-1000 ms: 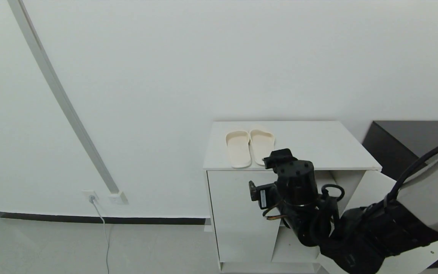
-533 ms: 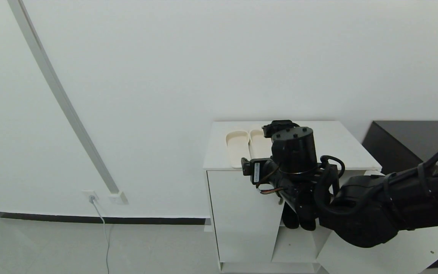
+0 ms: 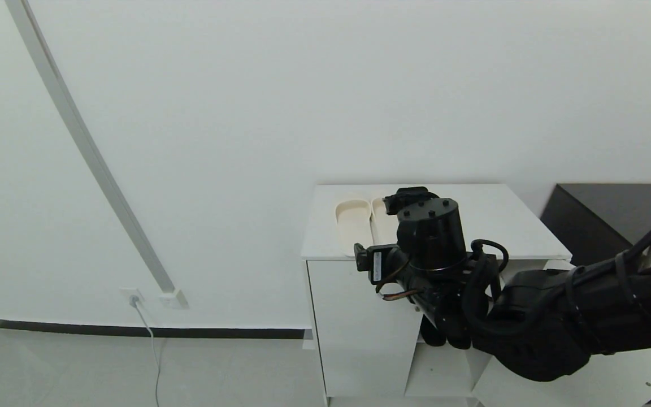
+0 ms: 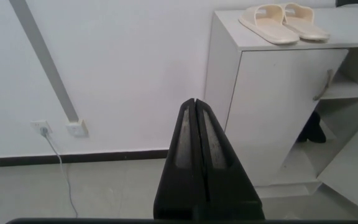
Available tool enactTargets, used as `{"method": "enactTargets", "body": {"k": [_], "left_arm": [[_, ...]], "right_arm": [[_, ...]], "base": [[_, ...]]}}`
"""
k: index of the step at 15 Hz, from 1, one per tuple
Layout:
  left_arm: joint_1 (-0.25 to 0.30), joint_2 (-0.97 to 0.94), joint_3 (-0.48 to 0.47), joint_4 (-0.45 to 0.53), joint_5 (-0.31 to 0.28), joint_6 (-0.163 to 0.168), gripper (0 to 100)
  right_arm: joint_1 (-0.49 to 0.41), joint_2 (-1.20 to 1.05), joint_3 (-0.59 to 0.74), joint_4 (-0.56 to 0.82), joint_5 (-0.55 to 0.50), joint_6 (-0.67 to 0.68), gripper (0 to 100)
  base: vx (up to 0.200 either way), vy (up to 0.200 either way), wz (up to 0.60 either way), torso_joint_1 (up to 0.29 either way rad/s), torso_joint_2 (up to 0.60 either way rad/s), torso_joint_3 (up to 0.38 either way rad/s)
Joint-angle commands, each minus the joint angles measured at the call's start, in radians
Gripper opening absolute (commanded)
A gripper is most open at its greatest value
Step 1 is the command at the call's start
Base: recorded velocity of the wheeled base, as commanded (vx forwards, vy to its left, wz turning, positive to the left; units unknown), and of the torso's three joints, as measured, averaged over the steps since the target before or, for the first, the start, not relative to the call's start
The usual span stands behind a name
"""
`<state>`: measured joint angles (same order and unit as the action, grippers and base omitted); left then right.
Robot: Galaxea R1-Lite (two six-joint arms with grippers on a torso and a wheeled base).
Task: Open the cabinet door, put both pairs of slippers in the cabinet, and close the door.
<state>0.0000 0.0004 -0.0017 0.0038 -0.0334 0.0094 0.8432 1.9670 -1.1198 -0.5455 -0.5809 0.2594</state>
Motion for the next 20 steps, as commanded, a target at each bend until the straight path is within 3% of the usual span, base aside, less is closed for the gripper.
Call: {"method": "enactTargets", "body": {"k": [1,6,11,20], "left_arm": [[0.000,0.001,0.000,0.001,0.000,0.000,0],[0.000,0.001,0.000,-0.001,0.000,-0.003,0],[0.000,0.001,0.000,0.001,0.004,-0.005,0],[0.000,0.001,0.000,-0.001,0.007,-0.006,0]], "right_arm": [[-0.001,0.019,0.003,0.001,-0.001,0.000,100],[0.005,0.069,0.017,-0.022,-0.001,0.003,100],[-0.003,0.167,-0.014,-0.082,0.001,0.015,100],[-0.098,0.380,-0.281,-0.122,0.039,-0.055,100]], "base": [[0.200,0.000,0.00,0.007,0.01,-0.002],[0.200,0.000,0.00,0.007,0.01,0.003],[0.000,0.000,0.00,0.000,0.00,0.000],[0.000,0.000,0.00,0.000,0.00,0.000]]}}
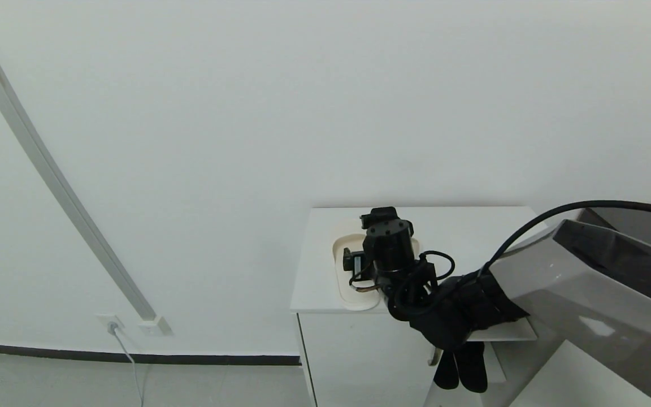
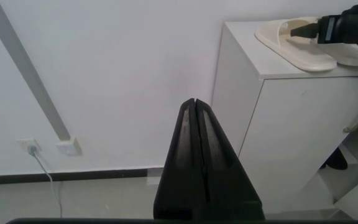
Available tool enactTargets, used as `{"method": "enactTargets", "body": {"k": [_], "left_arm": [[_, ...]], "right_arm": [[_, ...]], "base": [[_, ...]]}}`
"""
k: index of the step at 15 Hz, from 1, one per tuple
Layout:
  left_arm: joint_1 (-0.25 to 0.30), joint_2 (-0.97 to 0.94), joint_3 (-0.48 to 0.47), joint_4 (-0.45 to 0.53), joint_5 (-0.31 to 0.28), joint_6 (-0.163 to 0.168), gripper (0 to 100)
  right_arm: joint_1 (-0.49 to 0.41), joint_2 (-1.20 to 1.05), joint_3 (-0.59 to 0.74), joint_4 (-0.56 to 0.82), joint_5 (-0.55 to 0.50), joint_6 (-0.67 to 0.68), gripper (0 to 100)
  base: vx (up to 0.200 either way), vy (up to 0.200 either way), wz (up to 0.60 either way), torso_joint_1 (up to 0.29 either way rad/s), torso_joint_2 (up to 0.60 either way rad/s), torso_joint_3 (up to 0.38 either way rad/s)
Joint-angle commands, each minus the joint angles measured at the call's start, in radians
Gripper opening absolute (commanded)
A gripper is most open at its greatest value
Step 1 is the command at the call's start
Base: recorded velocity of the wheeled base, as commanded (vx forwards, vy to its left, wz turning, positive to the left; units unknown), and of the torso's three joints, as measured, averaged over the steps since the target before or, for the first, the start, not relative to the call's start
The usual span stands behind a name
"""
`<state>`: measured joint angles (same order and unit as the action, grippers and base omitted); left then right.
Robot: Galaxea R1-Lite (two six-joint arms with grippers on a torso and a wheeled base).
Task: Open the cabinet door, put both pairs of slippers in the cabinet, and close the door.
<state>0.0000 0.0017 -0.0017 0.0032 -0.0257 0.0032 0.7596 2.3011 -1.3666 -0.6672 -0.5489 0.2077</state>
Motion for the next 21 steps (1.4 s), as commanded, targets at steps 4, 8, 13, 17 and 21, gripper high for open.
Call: {"method": "enactTargets", "body": {"k": [4,8,13,17,21], "left_arm": [[0.000,0.000,0.000,0.000,0.000,-0.005,0],[0.000,0.000,0.000,0.000,0.000,-0.005,0],[0.000,0.000,0.000,0.000,0.000,-0.005,0],[0.000,0.000,0.000,0.000,0.000,-0.005,0],[0.000,0.000,0.000,0.000,0.000,-0.003,0]], "right_arm": [[-0.045,0.084,-0.101,0.003,0.037,-0.005,100],[-0.048,0.084,-0.104,0.001,0.037,-0.007,0],[-0.046,0.080,-0.103,0.000,0.035,-0.022,0],[-0.042,-0.048,-0.026,0.001,0.053,-0.027,0],[-0.009,-0.404,0.267,0.000,0.195,-0.025,0]], "base": [[0.000,0.000,0.00,0.000,0.00,0.000],[0.000,0.000,0.00,0.000,0.00,0.000],[0.000,0.000,0.00,0.000,0.00,0.000],[0.000,0.000,0.00,0.000,0.00,0.000],[0.000,0.000,0.00,0.000,0.00,0.000]]}}
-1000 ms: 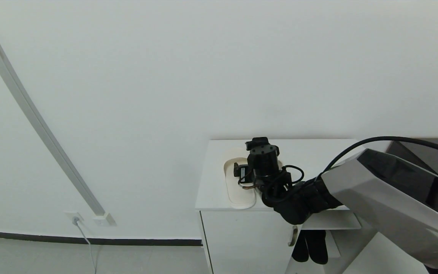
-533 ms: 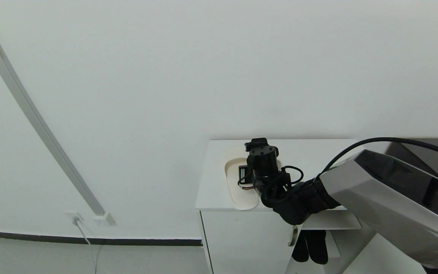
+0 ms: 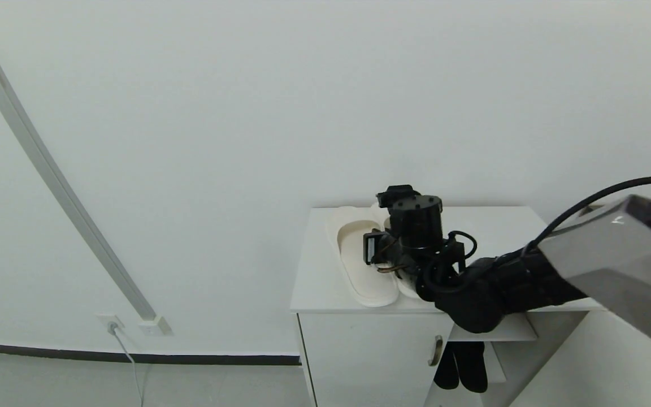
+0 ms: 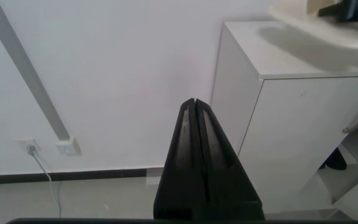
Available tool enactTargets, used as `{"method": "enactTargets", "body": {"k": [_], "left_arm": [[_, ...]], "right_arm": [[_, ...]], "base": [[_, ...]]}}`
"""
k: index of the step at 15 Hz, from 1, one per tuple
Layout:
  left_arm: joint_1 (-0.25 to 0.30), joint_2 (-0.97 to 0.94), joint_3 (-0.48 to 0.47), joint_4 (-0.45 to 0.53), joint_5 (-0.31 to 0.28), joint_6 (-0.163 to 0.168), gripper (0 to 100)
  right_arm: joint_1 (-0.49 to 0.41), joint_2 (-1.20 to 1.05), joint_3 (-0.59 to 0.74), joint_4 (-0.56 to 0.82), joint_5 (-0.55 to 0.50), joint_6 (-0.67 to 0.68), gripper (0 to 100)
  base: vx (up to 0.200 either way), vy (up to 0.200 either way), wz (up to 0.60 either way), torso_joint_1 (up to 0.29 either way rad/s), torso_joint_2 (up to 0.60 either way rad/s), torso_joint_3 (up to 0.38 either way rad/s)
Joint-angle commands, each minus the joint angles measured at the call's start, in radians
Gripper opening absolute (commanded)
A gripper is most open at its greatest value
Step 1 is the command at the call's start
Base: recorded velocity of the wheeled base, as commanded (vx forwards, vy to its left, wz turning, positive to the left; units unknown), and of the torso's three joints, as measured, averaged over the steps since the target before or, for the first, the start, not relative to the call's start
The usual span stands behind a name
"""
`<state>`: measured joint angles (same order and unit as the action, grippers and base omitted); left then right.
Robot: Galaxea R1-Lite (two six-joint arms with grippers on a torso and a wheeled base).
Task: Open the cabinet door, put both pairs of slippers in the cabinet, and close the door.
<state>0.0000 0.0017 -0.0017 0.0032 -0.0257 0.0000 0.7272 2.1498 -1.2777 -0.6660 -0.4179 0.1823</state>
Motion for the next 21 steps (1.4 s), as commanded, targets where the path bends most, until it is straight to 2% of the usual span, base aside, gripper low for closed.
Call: {"method": "enactTargets", "body": {"k": [1,3,4,5,6,13,21], "left_arm": [[0.000,0.000,0.000,0.000,0.000,0.000,0],[0.000,0.000,0.000,0.000,0.000,0.000,0],[0.000,0.000,0.000,0.000,0.000,0.002,0],[0.000,0.000,0.000,0.000,0.000,0.002,0],[0.000,0.000,0.000,0.000,0.000,0.002,0],[0.000,0.000,0.000,0.000,-0.002,0.002,0],[0.000,0.000,0.000,0.000,0.000,0.000,0]], "right_arm": [[0.032,-0.349,0.259,0.000,0.108,0.000,0],[0.050,-0.531,0.422,0.005,0.199,-0.003,0],[0.050,-0.581,0.463,0.005,0.234,-0.009,0],[0.047,-0.676,0.523,0.016,0.312,-0.034,0],[0.044,-0.719,0.546,0.037,0.332,-0.034,0],[0.031,-0.725,0.563,0.049,0.352,-0.027,0],[0.017,-0.714,0.564,0.051,0.349,-0.027,0]], "base": [[0.000,0.000,0.00,0.000,0.00,0.000],[0.000,0.000,0.00,0.000,0.00,0.000],[0.000,0.000,0.00,0.000,0.00,0.000],[0.000,0.000,0.00,0.000,0.00,0.000],[0.000,0.000,0.00,0.000,0.00,0.000],[0.000,0.000,0.00,0.000,0.00,0.000],[-0.200,0.000,0.00,0.002,0.00,0.002]]}}
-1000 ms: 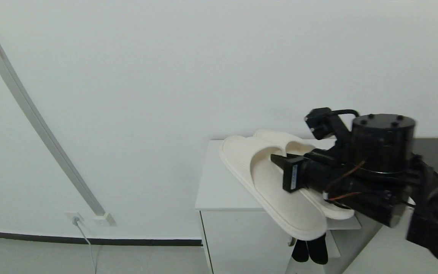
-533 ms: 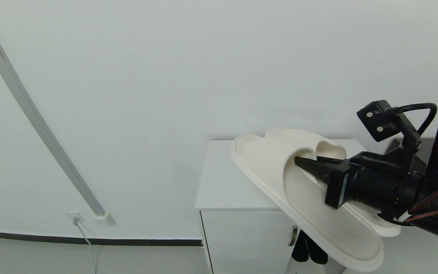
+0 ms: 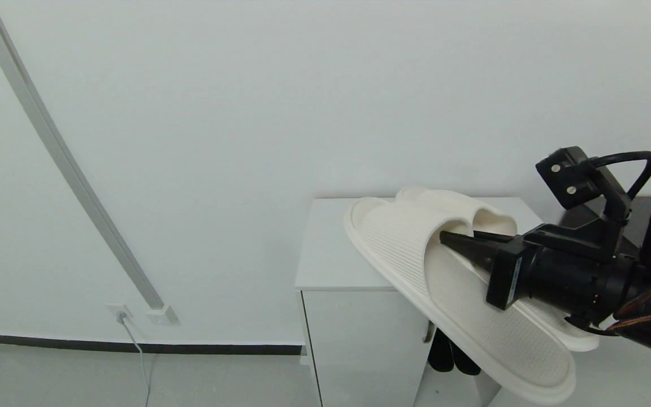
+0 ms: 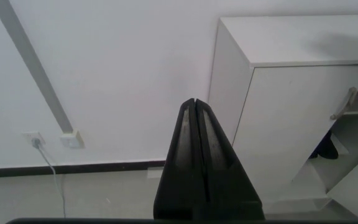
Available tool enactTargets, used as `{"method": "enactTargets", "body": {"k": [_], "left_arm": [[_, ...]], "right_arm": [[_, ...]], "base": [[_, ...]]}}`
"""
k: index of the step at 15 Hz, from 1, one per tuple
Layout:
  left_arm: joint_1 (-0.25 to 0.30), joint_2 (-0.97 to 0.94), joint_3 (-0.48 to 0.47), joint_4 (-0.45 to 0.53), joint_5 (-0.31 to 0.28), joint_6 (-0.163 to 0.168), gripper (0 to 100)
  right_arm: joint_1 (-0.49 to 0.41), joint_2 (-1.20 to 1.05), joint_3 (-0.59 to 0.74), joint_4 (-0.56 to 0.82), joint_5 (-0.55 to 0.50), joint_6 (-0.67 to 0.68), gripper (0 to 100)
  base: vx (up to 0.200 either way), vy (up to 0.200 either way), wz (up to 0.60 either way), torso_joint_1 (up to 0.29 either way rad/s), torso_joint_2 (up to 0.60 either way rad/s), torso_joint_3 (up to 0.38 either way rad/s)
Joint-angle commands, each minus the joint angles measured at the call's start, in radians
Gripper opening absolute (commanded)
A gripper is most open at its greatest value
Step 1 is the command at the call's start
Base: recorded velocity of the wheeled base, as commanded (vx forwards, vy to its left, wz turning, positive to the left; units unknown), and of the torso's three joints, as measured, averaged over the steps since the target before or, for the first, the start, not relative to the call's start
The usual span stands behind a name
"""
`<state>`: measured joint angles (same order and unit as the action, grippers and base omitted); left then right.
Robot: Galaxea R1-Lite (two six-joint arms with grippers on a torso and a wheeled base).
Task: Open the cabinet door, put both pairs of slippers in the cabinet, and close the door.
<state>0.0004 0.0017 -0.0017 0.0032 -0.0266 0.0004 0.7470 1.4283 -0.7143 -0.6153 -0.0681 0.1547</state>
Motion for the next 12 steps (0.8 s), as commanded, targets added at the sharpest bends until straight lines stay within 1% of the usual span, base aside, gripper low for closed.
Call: {"method": "enactTargets", "body": {"k": [1,4,6,7,9,10,12], "left_arm": [[0.000,0.000,0.000,0.000,0.001,0.001,0],[0.000,0.000,0.000,0.001,0.001,0.000,0],[0.000,0.000,0.000,0.000,0.001,0.000,0],[0.000,0.000,0.000,0.000,0.001,0.000,0],[0.000,0.000,0.000,0.000,0.001,0.000,0],[0.000,0.000,0.000,0.000,0.001,0.000,0],[0.000,0.000,0.000,0.000,0.001,0.000,0]], "right_arm": [[-0.005,0.008,0.001,0.000,0.001,0.000,0],[-0.003,0.008,0.002,0.000,0.002,0.000,0],[-0.003,0.000,0.033,0.000,0.005,-0.006,0],[-0.006,-0.005,0.062,-0.006,0.031,-0.030,0],[-0.063,-0.009,0.119,-0.035,0.094,-0.170,0],[-0.072,-0.008,0.145,-0.081,0.131,-0.198,0],[-0.081,-0.009,0.168,-0.144,0.139,-0.204,0]], "base": [[-0.200,0.000,0.00,-0.007,0.01,0.002],[0.000,0.000,0.00,0.000,0.00,0.000],[0.000,0.000,0.00,0.000,0.00,0.000],[0.000,0.000,0.00,0.000,0.00,0.000],[0.000,0.000,0.00,0.000,0.00,0.000],[0.000,0.000,0.00,0.000,0.00,0.000],[0.000,0.000,0.00,0.000,0.00,0.000]]}}
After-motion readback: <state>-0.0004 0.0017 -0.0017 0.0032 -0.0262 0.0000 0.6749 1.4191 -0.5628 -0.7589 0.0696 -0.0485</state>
